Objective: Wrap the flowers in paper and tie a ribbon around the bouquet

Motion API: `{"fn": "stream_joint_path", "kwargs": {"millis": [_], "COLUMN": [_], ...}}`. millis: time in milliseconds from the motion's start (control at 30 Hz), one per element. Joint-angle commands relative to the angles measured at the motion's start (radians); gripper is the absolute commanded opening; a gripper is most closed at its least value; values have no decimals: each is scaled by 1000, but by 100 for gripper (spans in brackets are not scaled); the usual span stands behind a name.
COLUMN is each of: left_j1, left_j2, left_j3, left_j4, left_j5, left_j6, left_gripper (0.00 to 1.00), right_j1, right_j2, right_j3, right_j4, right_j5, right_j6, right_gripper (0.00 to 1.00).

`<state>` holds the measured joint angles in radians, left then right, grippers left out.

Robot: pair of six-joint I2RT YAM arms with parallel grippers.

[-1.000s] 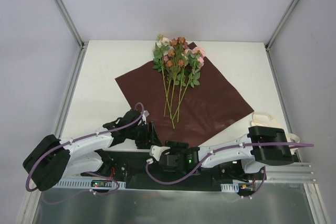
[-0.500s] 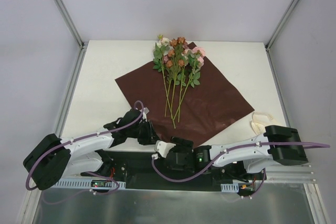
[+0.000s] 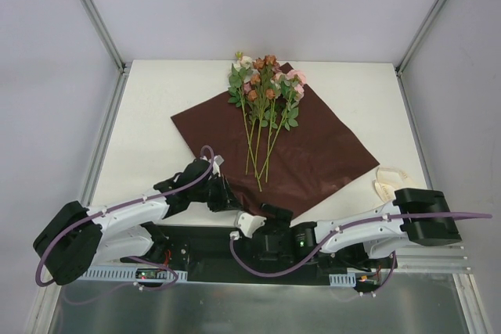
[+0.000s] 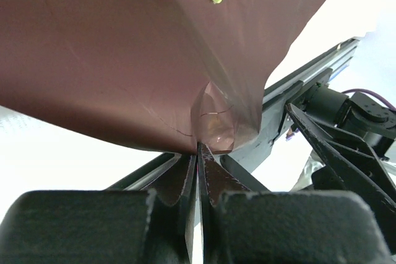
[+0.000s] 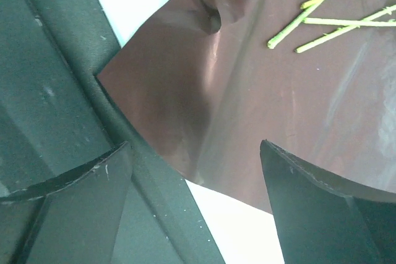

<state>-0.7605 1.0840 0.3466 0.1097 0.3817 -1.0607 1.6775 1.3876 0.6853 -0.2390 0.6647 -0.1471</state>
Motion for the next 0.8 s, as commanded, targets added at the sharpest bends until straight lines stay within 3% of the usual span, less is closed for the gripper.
{"fn": "stream_joint_path", "kwargs": {"millis": [0, 467, 600, 767], "left_j1": [-11, 24, 33, 43], "left_j2": [-26, -55, -55, -56], "left_j3": [54, 81, 78, 74], "left_j4": [21, -31, -36, -38], "left_j5": [-10, 3, 6, 8], "left_j6": [-16, -13, -10, -10], "left_gripper": [0, 0, 0, 0], "right_j1": [7, 24, 24, 2], "right_j2": [8, -58, -113, -156], "right_j3": [3, -55, -81, -87], "right_j4": [39, 170, 193, 210], "right_j5": [140, 366, 368, 342], "right_j6": [43, -17, -37, -91], "right_gripper": [86, 79, 72, 53]}}
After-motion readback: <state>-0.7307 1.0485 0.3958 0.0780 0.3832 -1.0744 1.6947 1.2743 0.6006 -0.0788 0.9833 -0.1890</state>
